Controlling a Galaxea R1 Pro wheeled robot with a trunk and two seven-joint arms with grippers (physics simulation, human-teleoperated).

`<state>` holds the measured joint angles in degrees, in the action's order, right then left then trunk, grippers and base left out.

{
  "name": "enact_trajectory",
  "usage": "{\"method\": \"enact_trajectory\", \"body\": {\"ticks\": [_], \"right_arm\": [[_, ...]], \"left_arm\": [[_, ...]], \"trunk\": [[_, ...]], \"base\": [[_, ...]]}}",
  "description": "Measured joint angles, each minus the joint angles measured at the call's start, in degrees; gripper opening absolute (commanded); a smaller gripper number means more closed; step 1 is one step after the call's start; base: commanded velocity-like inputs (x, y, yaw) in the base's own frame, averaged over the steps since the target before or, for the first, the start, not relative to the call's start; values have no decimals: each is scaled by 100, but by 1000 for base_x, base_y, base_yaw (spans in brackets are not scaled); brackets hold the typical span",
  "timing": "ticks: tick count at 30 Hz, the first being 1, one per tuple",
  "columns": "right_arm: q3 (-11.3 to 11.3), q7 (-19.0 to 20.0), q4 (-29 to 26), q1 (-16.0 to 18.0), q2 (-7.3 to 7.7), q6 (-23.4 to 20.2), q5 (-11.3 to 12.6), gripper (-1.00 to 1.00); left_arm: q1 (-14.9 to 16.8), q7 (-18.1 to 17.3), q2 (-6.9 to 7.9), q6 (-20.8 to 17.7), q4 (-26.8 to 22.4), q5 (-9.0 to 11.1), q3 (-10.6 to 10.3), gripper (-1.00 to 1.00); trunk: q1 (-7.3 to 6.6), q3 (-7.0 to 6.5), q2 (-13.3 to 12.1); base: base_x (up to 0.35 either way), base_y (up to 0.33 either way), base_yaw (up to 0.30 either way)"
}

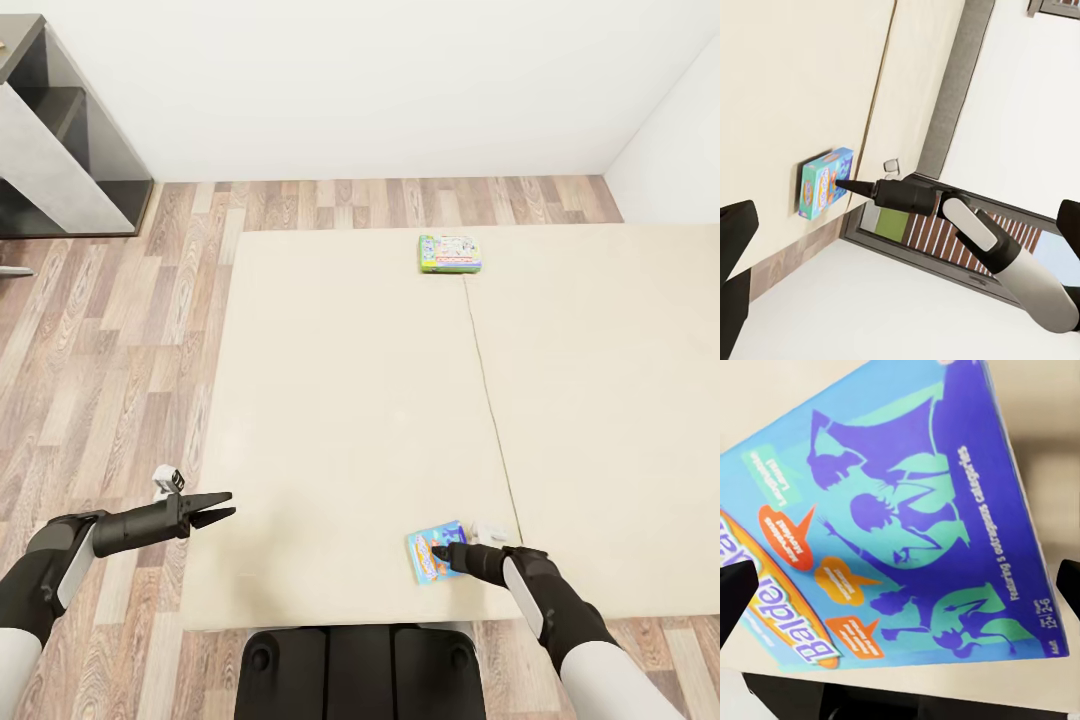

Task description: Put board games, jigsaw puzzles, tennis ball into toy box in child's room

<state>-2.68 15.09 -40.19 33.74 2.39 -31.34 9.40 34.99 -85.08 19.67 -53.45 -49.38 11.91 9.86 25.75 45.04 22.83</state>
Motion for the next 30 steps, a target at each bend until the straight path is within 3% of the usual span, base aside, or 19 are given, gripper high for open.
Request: {"method": "enact_trajectory", "body": {"ticks": [30], "right_arm": [[23, 7, 40, 0, -5, 223, 9, 100]], "left_arm": [[-1, 0, 0, 0, 0, 0, 0, 100]], "trunk": [[0, 0, 0]], "base": [[0, 11, 0]]}}
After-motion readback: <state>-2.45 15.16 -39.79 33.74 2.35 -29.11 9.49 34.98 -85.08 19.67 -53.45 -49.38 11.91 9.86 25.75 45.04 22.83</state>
